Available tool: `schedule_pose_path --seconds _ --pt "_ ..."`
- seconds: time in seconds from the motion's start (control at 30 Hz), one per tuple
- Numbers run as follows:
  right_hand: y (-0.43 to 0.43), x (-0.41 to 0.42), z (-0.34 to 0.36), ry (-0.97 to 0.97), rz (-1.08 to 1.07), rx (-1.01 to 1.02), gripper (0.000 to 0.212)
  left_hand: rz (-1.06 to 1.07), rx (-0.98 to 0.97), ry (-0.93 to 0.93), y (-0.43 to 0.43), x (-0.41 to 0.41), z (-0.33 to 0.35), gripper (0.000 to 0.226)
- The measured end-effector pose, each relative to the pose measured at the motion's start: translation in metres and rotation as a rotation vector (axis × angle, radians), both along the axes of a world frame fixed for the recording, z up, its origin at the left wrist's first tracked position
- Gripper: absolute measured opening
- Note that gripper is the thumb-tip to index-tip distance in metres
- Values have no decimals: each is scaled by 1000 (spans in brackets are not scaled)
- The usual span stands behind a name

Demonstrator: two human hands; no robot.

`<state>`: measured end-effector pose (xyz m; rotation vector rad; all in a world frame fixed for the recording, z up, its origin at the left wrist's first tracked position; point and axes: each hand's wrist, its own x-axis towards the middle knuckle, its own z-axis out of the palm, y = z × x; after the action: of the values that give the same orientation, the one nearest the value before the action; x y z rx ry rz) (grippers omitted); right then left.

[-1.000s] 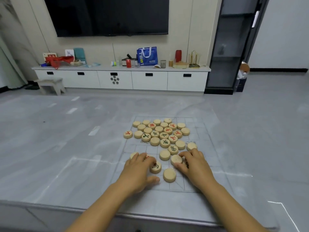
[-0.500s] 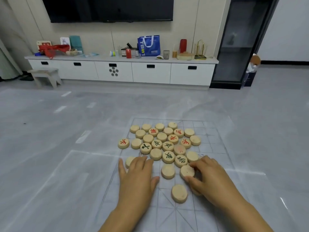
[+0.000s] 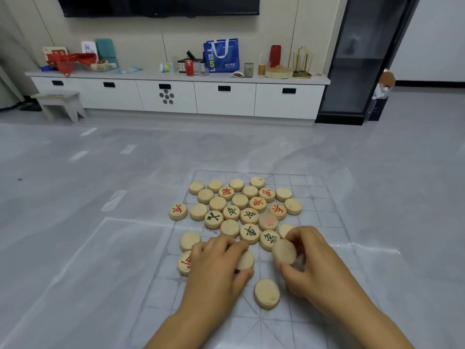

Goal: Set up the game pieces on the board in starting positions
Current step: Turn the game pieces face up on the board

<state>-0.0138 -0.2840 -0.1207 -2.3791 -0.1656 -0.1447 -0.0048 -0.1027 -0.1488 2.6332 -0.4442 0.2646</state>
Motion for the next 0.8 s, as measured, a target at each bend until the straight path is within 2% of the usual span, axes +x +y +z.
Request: schedule_pose_path --seconds 0.1,0.17,0.23,0.4,0.53,0.7,0.8 --pt "2 -2 -3 -10 40 87 38 -41 -217 54 5 -3 7 26" --pt "5 0 -5 -21 73 90 40 -58 -378 61 8 -4 9 37" --pt "7 0 -5 -13 77 93 37 -65 -429 84 10 -6 9 44" --pt "11 -1 -5 14 75 17 31 -100 -303 69 16 -6 3 34" --pt "13 -2 -6 100 77 -23 24 -6 -210 36 23 -5 2 36" --pt "8 1 -3 79 113 -175 23 -39 -148 80 23 -8 6 41" --pt "-1 6 0 71 59 -123 25 -67 -104 78 23 -8 4 47"
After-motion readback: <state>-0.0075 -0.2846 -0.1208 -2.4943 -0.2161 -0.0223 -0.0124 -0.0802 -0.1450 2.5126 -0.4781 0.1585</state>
